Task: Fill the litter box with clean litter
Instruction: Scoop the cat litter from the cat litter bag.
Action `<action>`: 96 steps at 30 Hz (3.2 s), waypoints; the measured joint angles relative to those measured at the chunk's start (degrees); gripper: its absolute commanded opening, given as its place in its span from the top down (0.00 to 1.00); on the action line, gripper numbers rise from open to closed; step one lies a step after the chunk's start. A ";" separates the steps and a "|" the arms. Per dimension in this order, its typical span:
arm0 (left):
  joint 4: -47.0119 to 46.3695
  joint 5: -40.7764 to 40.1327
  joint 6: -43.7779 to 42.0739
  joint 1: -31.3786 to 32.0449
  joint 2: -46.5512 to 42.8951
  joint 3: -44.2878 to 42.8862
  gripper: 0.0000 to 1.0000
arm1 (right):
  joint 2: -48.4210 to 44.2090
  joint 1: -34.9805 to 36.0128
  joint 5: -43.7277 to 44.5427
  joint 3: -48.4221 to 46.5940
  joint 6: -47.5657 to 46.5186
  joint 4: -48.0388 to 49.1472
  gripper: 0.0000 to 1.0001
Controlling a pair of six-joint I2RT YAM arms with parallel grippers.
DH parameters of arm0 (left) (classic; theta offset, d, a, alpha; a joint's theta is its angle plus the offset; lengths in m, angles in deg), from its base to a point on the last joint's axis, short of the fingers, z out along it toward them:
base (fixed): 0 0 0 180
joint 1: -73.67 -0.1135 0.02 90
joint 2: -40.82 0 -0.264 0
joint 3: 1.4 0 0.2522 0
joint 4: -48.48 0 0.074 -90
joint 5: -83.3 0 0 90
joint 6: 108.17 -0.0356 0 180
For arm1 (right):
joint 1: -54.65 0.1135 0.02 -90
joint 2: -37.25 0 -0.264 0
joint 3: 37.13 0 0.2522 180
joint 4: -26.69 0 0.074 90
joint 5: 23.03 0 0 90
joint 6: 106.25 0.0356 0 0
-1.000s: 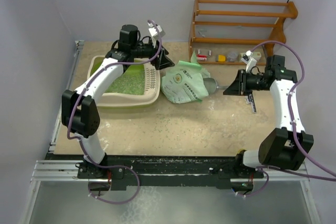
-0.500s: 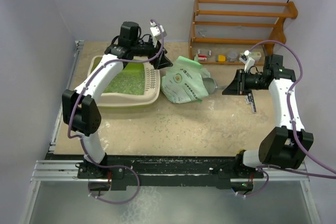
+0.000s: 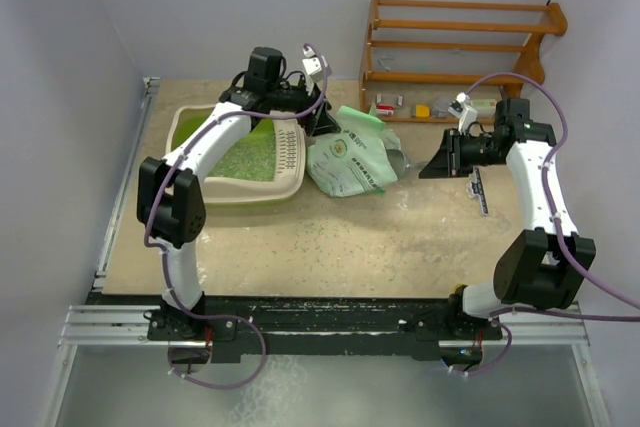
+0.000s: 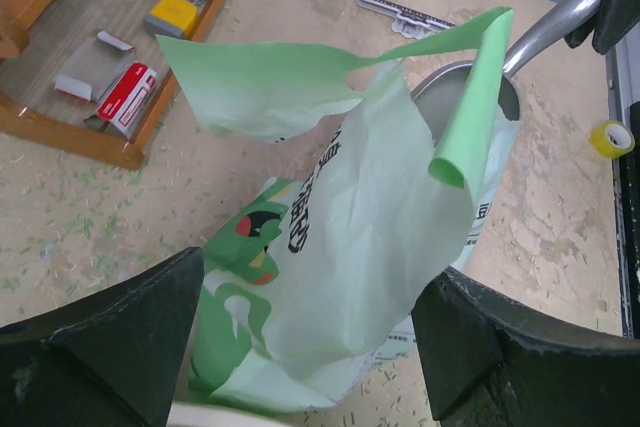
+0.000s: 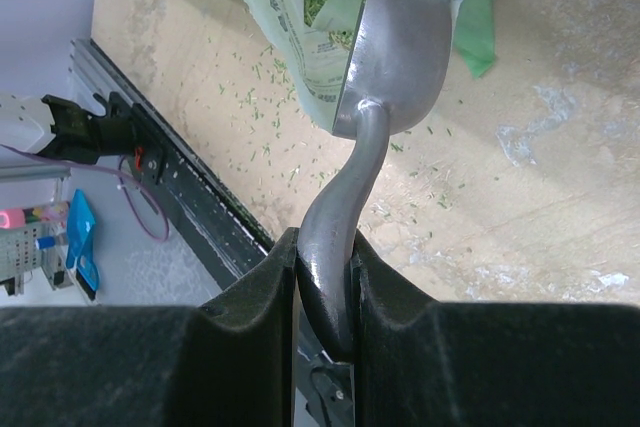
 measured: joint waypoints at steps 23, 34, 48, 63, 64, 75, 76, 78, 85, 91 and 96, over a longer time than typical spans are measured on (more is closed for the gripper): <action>7.02 4.02 -0.66 4.90 4.87 -6.51 0.97 | 15.28 10.49 5.90 -14.03 3.39 0.83 1.00; 6.97 0.33 -0.52 5.73 1.70 -7.23 0.97 | 21.94 15.19 12.59 -24.48 5.57 -0.22 1.00; 3.34 -8.83 -2.60 6.56 1.62 0.11 0.60 | 18.40 16.76 13.94 -19.56 5.57 3.04 1.00; 3.50 -2.93 -1.11 4.90 4.87 -3.23 0.97 | 17.11 17.79 14.93 -16.59 5.35 5.49 1.00; 3.61 -2.78 -1.25 4.90 4.79 -3.15 0.97 | 18.03 17.88 14.91 -17.57 5.35 5.18 1.00; 1.09 -2.23 -1.66 4.33 0.50 0.85 0.97 | 26.12 18.84 15.13 -26.38 5.84 0.94 1.00; 0.61 -2.14 -1.11 4.24 0.07 0.92 0.97 | 26.25 19.17 15.37 -26.36 5.90 0.94 1.00; -0.50 -2.05 -0.44 4.20 -0.57 0.92 0.97 | 26.27 19.65 16.06 -25.94 6.03 1.27 1.00; -3.72 -1.77 2.10 4.20 -0.92 0.96 0.97 | 24.70 21.84 18.62 -18.56 6.43 5.38 1.00; -5.49 -1.77 2.56 4.20 -0.46 3.34 0.97 | 26.05 22.27 18.97 -15.61 6.05 5.75 1.00; -6.16 -1.79 2.82 4.20 1.11 4.79 0.97 | 28.50 22.47 17.88 -15.72 6.01 6.60 1.00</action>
